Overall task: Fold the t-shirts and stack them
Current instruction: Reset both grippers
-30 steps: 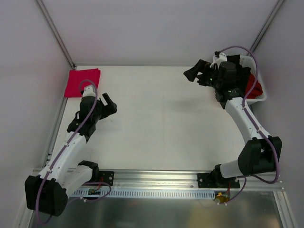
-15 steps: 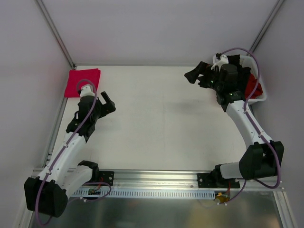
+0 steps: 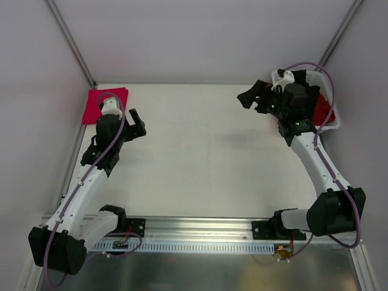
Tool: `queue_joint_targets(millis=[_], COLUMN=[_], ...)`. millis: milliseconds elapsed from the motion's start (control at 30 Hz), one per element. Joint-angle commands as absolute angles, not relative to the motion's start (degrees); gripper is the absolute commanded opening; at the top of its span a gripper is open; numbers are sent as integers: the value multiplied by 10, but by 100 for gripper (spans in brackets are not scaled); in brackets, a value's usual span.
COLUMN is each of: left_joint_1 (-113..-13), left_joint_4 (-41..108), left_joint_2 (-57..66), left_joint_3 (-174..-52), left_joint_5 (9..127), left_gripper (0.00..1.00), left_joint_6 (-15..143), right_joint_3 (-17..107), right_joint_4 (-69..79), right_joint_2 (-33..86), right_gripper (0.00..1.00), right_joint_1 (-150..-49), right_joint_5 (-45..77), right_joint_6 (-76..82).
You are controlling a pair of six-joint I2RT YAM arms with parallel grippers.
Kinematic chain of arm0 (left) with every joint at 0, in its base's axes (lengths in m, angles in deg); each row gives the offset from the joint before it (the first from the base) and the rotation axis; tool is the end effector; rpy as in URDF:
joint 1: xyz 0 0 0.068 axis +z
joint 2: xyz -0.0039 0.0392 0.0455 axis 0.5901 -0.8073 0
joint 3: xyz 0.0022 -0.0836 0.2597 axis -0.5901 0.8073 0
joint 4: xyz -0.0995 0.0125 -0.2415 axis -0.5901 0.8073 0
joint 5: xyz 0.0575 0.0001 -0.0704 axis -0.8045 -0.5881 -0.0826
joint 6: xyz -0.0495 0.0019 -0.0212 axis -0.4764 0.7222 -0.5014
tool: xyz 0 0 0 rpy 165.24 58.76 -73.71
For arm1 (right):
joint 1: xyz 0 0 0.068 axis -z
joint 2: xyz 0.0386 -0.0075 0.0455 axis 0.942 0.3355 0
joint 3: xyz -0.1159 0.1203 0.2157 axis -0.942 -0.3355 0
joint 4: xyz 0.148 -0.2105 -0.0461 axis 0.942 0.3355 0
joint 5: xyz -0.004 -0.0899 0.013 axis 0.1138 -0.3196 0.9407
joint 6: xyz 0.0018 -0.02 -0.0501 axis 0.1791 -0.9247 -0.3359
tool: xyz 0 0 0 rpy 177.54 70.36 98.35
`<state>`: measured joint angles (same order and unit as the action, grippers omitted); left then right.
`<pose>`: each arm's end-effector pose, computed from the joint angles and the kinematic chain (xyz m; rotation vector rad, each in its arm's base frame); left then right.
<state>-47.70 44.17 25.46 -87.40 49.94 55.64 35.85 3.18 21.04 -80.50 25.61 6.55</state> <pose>0.2176 -0.0381 0.3231 -0.2578 1.8437 -0.2235 0.3070 0.0655 0.3728 -0.2253 1.7208 0.5247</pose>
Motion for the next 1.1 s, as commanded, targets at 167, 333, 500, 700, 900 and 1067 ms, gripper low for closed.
queue_joint_targets(millis=[167, 333, 500, 700, 900, 1067], left_joint_1=[-473, -474, -474, -474, -474, -474], left_joint_4=[445, 487, 488, 488, 488, 488], left_joint_2=[281, 264, 270, 269, 272, 276], left_joint_3=[-931, -956, -957, -959, -959, -953], left_joint_5=[495, 499, 504, 517, 524, 524], left_gripper=[99, 99, 99, 99, 99, 99], left_joint_6=[610, 619, 627, 640, 646, 647], right_joint_3=[374, 372, 371, 375, 380, 379], right_joint_4=[58, 59, 60, 52, 48, 48], right_joint_2=[181, 178, 182, 189, 197, 197], right_gripper=[99, 99, 99, 99, 99, 99], right_joint_1=[-808, -808, -807, -807, -807, -807], right_joint_5=[238, 251, 256, 261, 262, 261], right_joint_6=[30, 19, 24, 27, 28, 24])
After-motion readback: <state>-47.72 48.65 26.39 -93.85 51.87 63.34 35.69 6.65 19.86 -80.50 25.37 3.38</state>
